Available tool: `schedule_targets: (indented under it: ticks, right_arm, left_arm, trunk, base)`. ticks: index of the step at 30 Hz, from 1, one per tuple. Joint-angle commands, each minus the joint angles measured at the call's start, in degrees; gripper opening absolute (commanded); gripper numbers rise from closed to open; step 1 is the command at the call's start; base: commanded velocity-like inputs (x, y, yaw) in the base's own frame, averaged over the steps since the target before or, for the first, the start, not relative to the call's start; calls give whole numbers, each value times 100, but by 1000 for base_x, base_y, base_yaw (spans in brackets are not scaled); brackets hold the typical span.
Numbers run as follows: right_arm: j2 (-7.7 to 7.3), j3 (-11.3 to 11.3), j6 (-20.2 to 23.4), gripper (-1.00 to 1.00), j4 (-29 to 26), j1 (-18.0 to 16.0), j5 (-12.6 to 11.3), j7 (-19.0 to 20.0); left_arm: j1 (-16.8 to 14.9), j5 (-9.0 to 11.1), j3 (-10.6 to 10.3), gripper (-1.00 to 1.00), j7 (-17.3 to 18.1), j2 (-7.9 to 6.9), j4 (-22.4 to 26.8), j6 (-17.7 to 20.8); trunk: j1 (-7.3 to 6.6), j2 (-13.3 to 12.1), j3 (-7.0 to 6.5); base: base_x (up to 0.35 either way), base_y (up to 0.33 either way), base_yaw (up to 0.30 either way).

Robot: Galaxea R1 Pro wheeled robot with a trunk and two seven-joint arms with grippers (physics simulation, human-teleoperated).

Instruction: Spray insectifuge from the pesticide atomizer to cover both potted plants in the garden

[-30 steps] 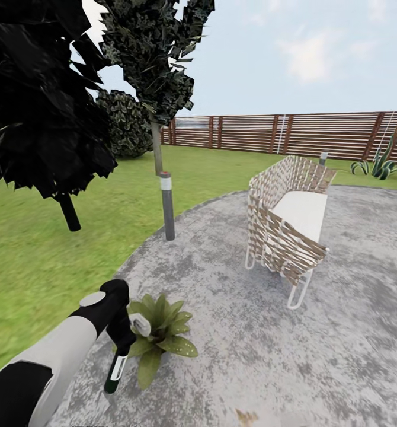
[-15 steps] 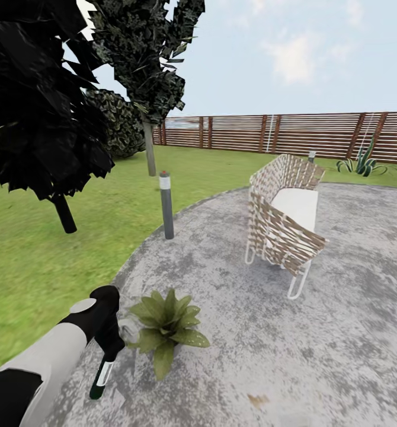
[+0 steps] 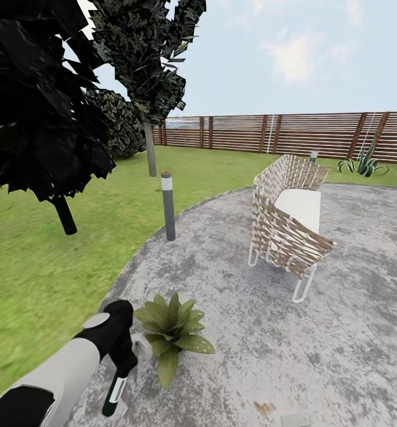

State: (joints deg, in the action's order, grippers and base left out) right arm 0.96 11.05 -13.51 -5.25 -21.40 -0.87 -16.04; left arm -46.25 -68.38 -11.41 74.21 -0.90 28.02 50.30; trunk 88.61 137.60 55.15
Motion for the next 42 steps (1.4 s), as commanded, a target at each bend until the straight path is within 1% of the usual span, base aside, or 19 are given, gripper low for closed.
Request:
schedule_targets:
  ticks: [1,3,4,5,6,9,10,16,20,22,24,25,27,28,29,30,33,38,42]
  right_arm:
    - [1,37,-11,100,7,-4,-10,-31]
    - [1,37,-11,100,7,-4,-10,-30]
    - [1,37,-11,100,7,-4,-10,-30]
    - [1,37,-11,100,7,-4,-10,-31]
    - [1,37,-11,100,7,-4,-10,-31]
    - [1,37,-11,100,7,-4,-15,-31]
    - [1,37,-11,100,7,-4,-16,-29]
    - [9,37,-11,100,7,-4,-18,-18]
    - [10,36,-11,100,0,-4,-26,-14]
    - [10,31,-11,100,-7,-4,-27,-13]
    - [10,23,-11,100,-12,-4,-27,-13]
    - [10,21,-11,100,-16,-4,-30,-13]
    - [15,23,-11,100,-18,-4,-34,-13]
    - [16,22,-11,100,-19,-4,-35,-13]
    - [18,19,-11,100,-20,-4,-35,-13]
    - [18,15,-11,100,-20,-4,-37,-13]
    - [12,12,-14,100,-21,-4,-40,-16]
    - [18,23,-11,100,-17,-4,-37,-22]
    - [12,21,-18,100,-13,-4,-36,-22]
  left_arm:
    - [0,0,42,-100,-114,14,-15,50]
    - [11,85,205,-100,-263,-16,-54,48]
    - [92,146,374,-100,-337,-80,-55,33]
    - [146,163,440,-100,-359,-138,-31,23]
    - [205,178,500,-100,-406,-242,-6,9]
    - [263,198,558,-100,-487,-416,1,-8]
    - [269,200,562,-100,-495,-437,10,-10]
    - [275,203,575,-100,-519,-430,19,-14]
    - [290,217,576,-100,-751,-440,-4,-12]
    - [298,342,573,-100,-829,-444,-12,-12]
    - [300,528,580,-100,-880,-456,-19,-6]
    - [301,564,620,-100,-939,-473,-37,-5]
    - [312,593,899,-100,-1075,-536,-69,-4]
    - [344,598,1062,-100,-1126,-561,-73,-5]
    - [429,600,1378,-100,-1224,-581,-58,-15]
    - [481,599,1524,-100,-1317,-584,-33,-22]
    - [533,598,1647,-100,-1482,-586,-15,-30]
    - [563,598,1675,-100,-1538,-545,15,-99]
    - [565,599,1674,-100,-1545,-540,19,-357]
  trunk:
    - [-1,2,6]
    - [-1,2,6]
    - [-1,2,6]
    - [-1,2,6]
    - [-1,2,6]
    - [-1,2,6]
    - [-1,2,6]
    - [-1,2,6]
    - [-1,2,6]
    - [-1,2,6]
    - [-1,2,6]
    - [-1,2,6]
    - [-1,2,10]
    - [-1,2,14]
    - [-1,2,22]
    - [-1,2,30]
    - [-1,2,56]
    - [-1,2,85]
    - [-1,2,88]
  base:
    - [0,0,0]
    - [0,0,0]
    - [0,0,0]
    - [0,0,0]
    - [0,0,0]
    - [0,0,0]
    - [0,0,-27]
    - [0,0,-226]
    - [0,0,-156]
    - [0,0,-27]
    - [0,0,-8]
    - [0,0,-2]
    - [0,0,-1]
    - [0,0,0]
    - [0,0,0]
    - [0,0,0]
    - [0,0,0]
    - [0,0,0]
    - [0,0,0]
